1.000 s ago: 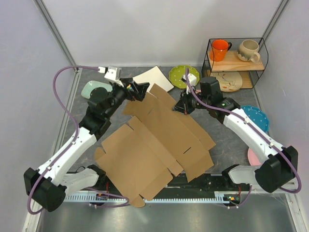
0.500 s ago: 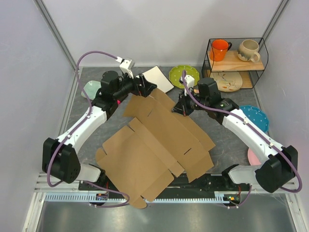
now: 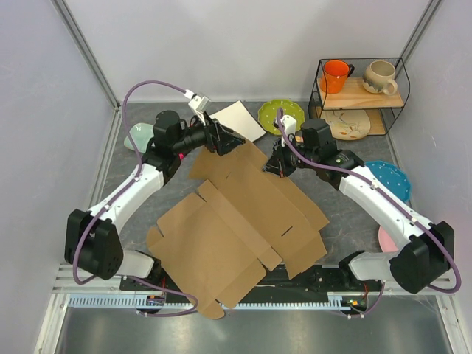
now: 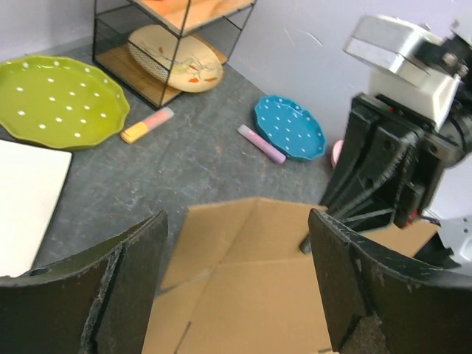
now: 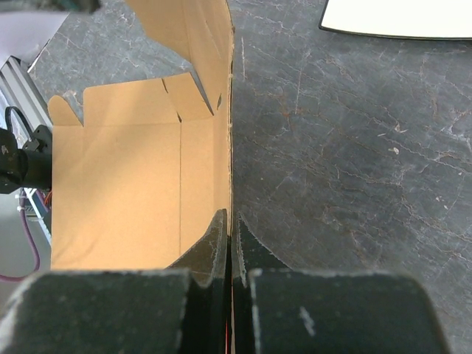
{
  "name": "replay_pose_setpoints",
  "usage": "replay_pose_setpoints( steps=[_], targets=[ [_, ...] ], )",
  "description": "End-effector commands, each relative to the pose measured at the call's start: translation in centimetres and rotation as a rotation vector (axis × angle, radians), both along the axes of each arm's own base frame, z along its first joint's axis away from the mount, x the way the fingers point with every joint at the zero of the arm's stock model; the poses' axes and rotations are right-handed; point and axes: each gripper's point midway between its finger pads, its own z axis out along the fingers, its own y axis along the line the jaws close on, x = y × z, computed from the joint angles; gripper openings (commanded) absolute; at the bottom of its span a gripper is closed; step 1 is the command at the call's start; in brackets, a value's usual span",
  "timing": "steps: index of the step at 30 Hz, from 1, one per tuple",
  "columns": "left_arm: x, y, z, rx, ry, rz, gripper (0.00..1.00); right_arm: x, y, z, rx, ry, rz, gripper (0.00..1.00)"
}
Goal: Fold the paper box
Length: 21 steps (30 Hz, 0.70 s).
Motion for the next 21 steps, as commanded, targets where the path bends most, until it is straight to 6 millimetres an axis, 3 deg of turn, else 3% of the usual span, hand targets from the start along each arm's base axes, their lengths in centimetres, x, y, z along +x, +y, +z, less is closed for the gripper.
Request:
replay_pose_setpoints(
  steps=[1, 7, 12, 16, 21],
  targets=[
    [-3.2, 0.0, 1.5, -0.049, -0.034, -0.084, 0.81, 0.8, 0.4, 1.3, 0.015, -0.053, 0.005, 0.00],
    [-5.2, 0.4, 0.2, -0.053, -0.005, -0.106, 0.71, 1.0, 0.4, 1.5, 0.014, -0.059, -0.004, 0.00],
    [-6.7, 0.5, 0.7, -0.075, -0.015, -0.122, 0.65, 1.1, 0.2, 1.1, 0.004, -0.057, -0.013, 0.00],
    [-7.4, 0.3, 0.0, -0.072, -0.005, -0.113, 0.54, 1.3, 0.2, 1.2, -0.002, -0.060, -0.030, 0.00],
    [-8.0, -0.6, -1.2, -0.068, 0.009, -0.093, 0.51, 1.1, 0.5, 1.1, -0.038, -0.075, -0.039, 0.00]
  ],
)
